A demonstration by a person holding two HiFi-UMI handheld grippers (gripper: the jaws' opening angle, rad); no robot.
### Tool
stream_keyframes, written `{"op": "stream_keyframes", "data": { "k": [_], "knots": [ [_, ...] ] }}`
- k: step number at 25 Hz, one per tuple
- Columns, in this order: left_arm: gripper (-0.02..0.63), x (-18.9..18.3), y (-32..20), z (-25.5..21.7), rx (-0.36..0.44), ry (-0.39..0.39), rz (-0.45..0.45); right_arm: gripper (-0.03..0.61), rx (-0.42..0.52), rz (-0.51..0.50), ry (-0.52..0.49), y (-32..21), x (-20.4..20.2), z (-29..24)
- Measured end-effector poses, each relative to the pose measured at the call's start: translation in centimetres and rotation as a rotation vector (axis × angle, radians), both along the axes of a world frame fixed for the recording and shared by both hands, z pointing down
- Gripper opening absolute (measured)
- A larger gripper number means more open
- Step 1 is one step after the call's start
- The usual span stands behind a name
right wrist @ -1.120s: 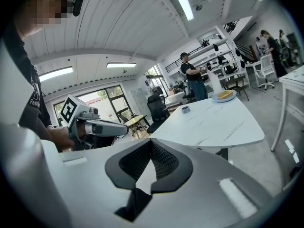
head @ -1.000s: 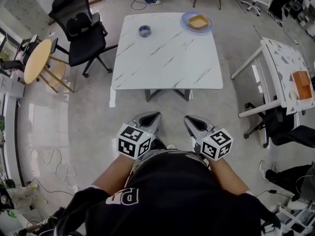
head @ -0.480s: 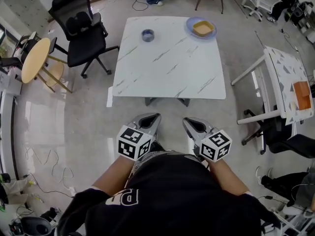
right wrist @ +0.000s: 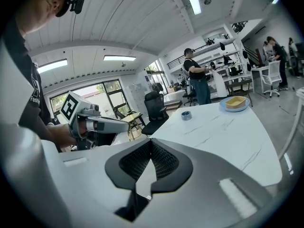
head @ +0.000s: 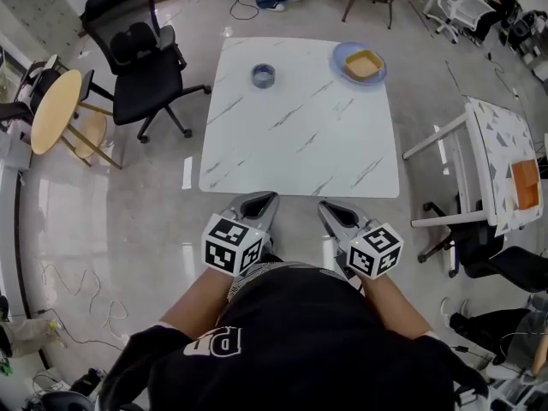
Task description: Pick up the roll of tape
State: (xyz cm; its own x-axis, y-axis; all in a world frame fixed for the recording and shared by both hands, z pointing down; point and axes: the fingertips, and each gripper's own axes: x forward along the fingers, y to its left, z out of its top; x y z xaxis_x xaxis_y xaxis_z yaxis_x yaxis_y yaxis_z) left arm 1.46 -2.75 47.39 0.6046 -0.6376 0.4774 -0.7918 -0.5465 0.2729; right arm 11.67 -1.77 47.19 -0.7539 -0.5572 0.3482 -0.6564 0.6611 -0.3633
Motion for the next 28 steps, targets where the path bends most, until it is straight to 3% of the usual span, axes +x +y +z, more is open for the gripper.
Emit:
{"op": "stream_keyframes", "data": {
  "k": [16, 28],
  "knots": [
    [0.055, -5.2, -13.5, 0.2, 0.004, -0.020, 0.156, 0.000, -0.012, 0.130, 0.039, -12.6, -5.6, 0.3],
    [0.055, -7.4, -17.4, 1.7, -0.014, -0.013, 0.224, 0.000, -0.043, 0.163, 0.066, -16.0, -8.6, 1.9]
  ]
}}
